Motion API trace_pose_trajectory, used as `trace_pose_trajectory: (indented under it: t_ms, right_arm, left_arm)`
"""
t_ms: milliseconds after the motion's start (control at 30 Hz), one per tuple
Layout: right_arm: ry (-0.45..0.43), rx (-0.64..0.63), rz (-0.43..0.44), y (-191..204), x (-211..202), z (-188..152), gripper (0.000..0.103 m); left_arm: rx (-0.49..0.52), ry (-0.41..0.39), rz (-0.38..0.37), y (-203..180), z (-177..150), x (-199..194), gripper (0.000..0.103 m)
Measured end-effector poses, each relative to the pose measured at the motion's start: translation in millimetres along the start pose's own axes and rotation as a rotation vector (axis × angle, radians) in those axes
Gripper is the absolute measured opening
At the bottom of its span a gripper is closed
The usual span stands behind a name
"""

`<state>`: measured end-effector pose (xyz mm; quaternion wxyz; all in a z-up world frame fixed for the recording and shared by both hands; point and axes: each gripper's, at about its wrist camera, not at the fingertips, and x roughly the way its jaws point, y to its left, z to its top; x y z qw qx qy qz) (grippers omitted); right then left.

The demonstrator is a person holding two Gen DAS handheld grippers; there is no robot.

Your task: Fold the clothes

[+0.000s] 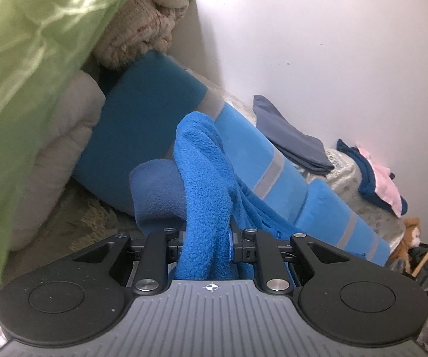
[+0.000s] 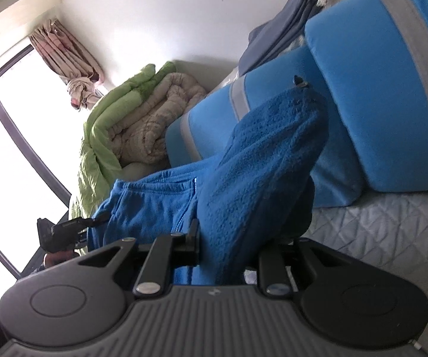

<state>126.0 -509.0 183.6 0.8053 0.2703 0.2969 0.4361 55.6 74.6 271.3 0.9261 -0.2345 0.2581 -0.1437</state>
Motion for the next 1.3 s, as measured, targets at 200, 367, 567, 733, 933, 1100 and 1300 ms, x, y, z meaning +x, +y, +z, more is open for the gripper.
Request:
trace_pose_trajectory:
  t_ms: [200, 367, 567, 733, 933, 1100, 1300]
  right_arm:
    - [0.032, -0.002, 0.013, 11.1, 18.0, 1.2, 0.019]
    - [0.055, -0.008, -0.125, 18.8, 37.7, 3.7, 0.071]
    - [0.208, -0.194, -0.546, 20.7, 75.3, -10.2, 0.103]
    - [0.287, -0.381, -0.623, 31.0, 78.7, -32.3, 0.103]
    - [0.319, -0.462, -0.671, 29.3, 74.4, -42.4, 0.103]
    - [0.305, -0.445, -0.716, 22.5, 62.3, -43.9, 0.103]
    - [0.310, -0.437, -0.747, 12.6, 48.4, -57.3, 0.103]
  left_arm:
    - [0.037, 0.010, 0.044, 1.5, 15.9, -13.5, 0.020]
    - [0.273, 0.026, 0.332, -7.5, 17.8, 7.4, 0.052]
    - [0.600, 0.099, 0.774, -11.5, -18.1, 70.2, 0.081]
    - [0.513, 0.173, 0.706, 2.9, -31.9, 85.4, 0.081]
    - [0.447, 0.197, 0.648, 10.4, -41.6, 86.4, 0.081]
    - [0.365, 0.201, 0.592, 18.5, -42.0, 83.6, 0.081]
    - [0.306, 0.196, 0.543, 29.1, -45.7, 83.9, 0.081]
